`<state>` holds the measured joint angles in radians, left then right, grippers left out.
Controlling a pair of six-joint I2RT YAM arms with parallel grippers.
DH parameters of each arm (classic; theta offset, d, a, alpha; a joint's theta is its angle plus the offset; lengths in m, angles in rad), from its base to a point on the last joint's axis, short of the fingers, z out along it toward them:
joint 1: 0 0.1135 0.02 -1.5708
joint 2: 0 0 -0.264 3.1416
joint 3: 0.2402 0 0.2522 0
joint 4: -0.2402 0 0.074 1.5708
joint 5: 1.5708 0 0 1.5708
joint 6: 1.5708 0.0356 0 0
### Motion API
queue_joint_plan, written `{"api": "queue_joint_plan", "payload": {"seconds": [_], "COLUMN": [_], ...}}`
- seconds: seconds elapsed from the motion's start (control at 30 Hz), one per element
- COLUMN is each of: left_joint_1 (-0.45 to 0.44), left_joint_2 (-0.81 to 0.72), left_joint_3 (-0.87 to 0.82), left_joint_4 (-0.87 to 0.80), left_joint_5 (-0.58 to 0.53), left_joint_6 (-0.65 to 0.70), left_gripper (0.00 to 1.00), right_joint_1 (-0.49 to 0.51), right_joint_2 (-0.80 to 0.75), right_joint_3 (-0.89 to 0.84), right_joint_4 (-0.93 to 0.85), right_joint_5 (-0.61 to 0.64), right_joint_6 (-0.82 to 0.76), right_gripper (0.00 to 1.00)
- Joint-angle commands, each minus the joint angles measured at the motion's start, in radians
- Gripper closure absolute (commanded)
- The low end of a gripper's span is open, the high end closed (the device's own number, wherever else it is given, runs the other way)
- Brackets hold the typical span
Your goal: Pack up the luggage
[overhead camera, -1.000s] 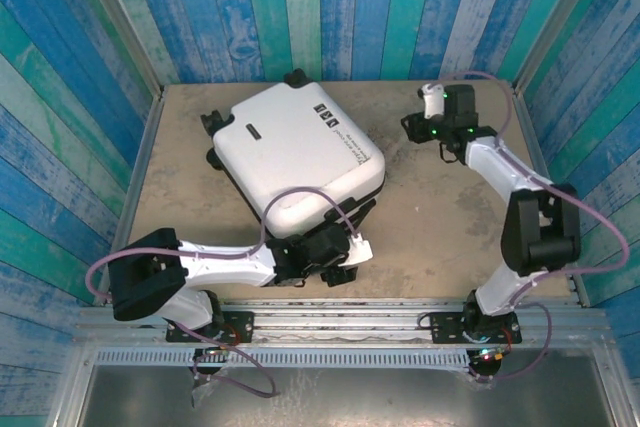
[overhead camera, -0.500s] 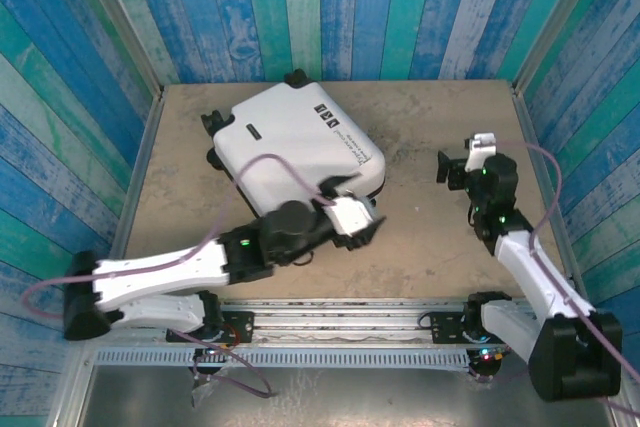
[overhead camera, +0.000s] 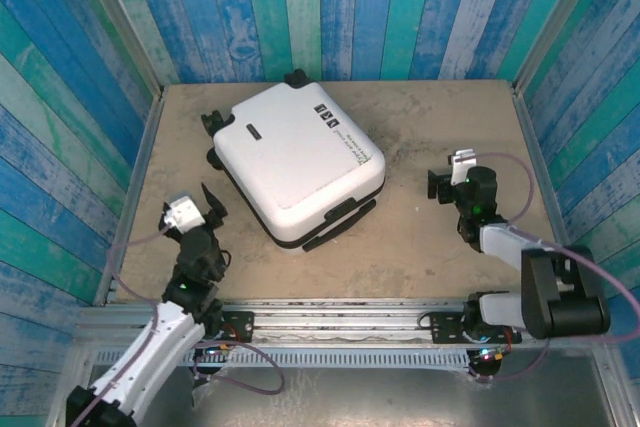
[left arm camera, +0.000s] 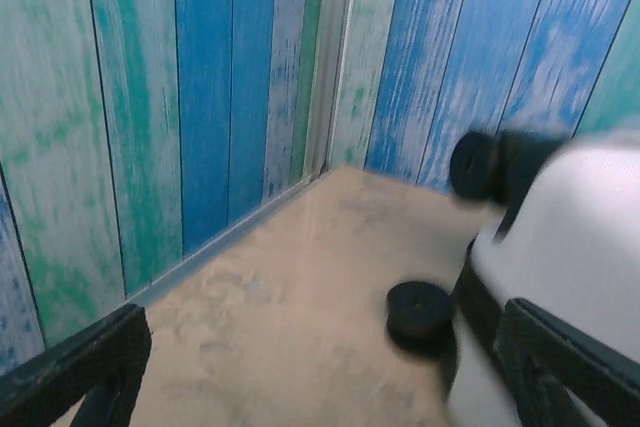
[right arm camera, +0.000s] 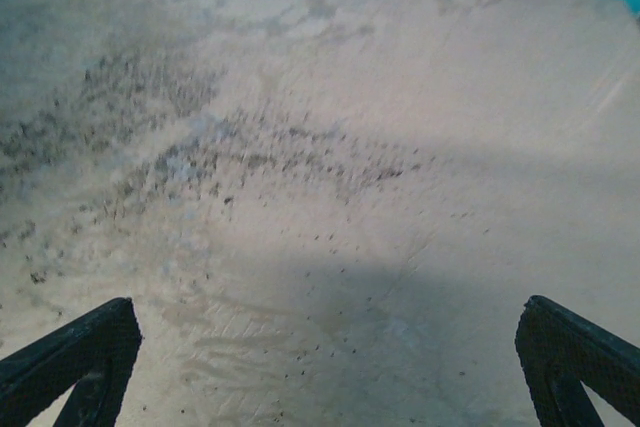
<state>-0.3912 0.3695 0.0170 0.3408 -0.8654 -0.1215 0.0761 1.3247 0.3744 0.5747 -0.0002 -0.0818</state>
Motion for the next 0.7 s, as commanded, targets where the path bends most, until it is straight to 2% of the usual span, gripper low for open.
{"api": "queue_joint_plan", "payload": {"seconds": [0.0,0.07,0.13,0.17,0.2,0.23,0.27,0.33,0.37,0.4,0.43,0.5,0.53,0.57,0.6,0.67], "left_joint_1": [0.096,0.169,0.249,0.278,0.293,0.295,0.294,0.295,0.322,0.344,0.348,0.348,0.348,0.348,0.348,0.347], "left_joint_2": [0.104,0.281,0.515,0.615,0.733,0.828,0.872,0.975,1.047,1.134,1.178,1.108,1.130,1.136,1.113,1.132], "left_joint_3": [-0.070,-0.028,0.047,0.089,0.132,0.176,0.219,0.263,0.267,0.242,0.213,0.214,0.198,0.199,0.218,0.247], "left_joint_4": [0.301,0.353,0.419,0.437,0.477,0.521,0.503,0.582,0.643,0.786,0.923,0.774,0.852,0.850,0.768,0.754], "left_joint_5": [0.143,0.243,0.408,0.487,0.541,0.521,0.530,0.532,0.531,0.572,0.573,0.612,0.607,0.615,0.616,0.605], "left_joint_6": [-0.067,-0.078,-0.074,-0.073,-0.056,-0.037,-0.023,0.085,0.054,0.057,0.086,0.057,0.068,0.076,0.065,0.065], "left_gripper": [0.07,0.07,0.07,0.07,0.07,0.07,0.07,0.07,0.07,0.07,0.07,0.07,0.07,0.07,0.07,0.07], "right_joint_1": [-0.006,-0.010,-0.010,-0.010,-0.010,-0.011,-0.012,-0.012,-0.012,-0.012,-0.012,-0.012,-0.014,-0.013,-0.013,-0.013], "right_joint_2": [0.062,0.137,0.215,0.217,0.201,0.176,0.186,0.192,0.175,0.186,0.194,0.190,0.192,0.184,0.189,0.189], "right_joint_3": [0.049,0.029,-0.011,-0.020,-0.005,0.025,0.013,0.002,0.017,0.014,0.017,0.040,0.038,0.036,0.037,0.038], "right_joint_4": [0.114,0.222,0.390,0.411,0.355,0.253,0.289,0.326,0.268,0.292,0.297,0.247,0.253,0.244,0.252,0.246], "right_joint_5": [-0.073,-0.072,-0.060,-0.060,-0.060,-0.067,-0.068,-0.060,-0.053,-0.044,-0.037,-0.022,-0.023,-0.019,-0.018,-0.020], "right_joint_6": [-0.058,-0.046,-0.028,-0.028,-0.031,-0.045,-0.040,-0.030,-0.036,-0.030,-0.023,-0.018,-0.016,-0.019,-0.018,-0.018], "right_gripper": [0.00,0.00,0.00,0.00,0.00,0.00,0.00,0.00,0.00,0.00,0.00,0.00,0.00,0.00,0.00,0.00]}}
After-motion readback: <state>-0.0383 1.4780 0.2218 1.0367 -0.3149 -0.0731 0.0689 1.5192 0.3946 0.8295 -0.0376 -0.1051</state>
